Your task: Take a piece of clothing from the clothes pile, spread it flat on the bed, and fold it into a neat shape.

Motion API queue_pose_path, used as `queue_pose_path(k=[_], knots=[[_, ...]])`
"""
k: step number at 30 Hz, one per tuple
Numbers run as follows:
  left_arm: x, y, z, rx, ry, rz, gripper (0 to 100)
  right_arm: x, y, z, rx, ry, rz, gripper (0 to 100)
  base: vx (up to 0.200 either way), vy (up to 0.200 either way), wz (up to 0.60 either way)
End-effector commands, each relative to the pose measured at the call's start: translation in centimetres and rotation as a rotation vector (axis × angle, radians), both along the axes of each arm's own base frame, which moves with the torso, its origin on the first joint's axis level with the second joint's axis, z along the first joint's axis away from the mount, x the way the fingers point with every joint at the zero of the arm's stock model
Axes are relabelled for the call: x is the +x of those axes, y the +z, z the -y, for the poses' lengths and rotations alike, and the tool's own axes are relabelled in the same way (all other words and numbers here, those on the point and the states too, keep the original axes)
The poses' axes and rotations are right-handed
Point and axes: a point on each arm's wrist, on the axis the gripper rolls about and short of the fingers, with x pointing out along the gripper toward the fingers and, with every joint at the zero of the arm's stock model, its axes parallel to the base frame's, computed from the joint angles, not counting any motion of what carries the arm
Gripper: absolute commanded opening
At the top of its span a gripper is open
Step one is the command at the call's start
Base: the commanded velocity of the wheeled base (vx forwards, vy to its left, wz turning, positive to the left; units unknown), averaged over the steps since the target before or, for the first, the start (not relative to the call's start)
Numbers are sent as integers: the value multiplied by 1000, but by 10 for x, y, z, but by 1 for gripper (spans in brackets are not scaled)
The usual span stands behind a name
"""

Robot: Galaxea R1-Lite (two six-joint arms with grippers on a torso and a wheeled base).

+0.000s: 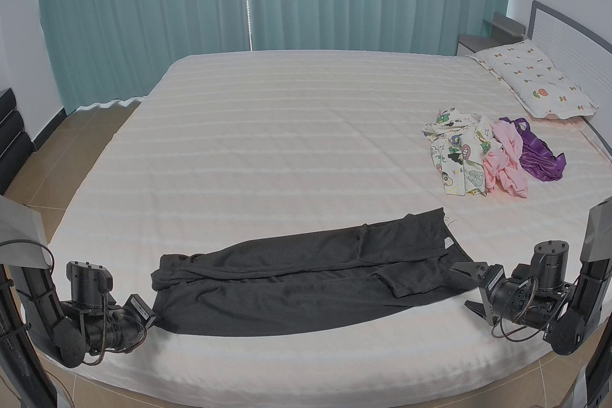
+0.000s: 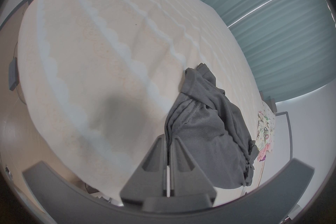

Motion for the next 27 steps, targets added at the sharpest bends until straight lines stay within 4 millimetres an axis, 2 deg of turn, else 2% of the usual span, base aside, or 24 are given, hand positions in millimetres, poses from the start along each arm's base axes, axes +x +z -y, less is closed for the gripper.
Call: queue_pose_path(k=[1,7,16,27], knots=[[-14,1,-1,15,10,-19,0,-5,-1,1,1,3,4,100,0,0,0],[-15,0,-2,50,43,-24,0,-9,-2,1,-3,3,4,100,0,0,0],[-16,-1,-2,35,39,-31,0,-4,-14,-3,-23,-4,-31,100,0,0,0],[-12,-1,-2,-4,16,-24,0,27,-29,-11,-16,-12,-1,100,0,0,0]])
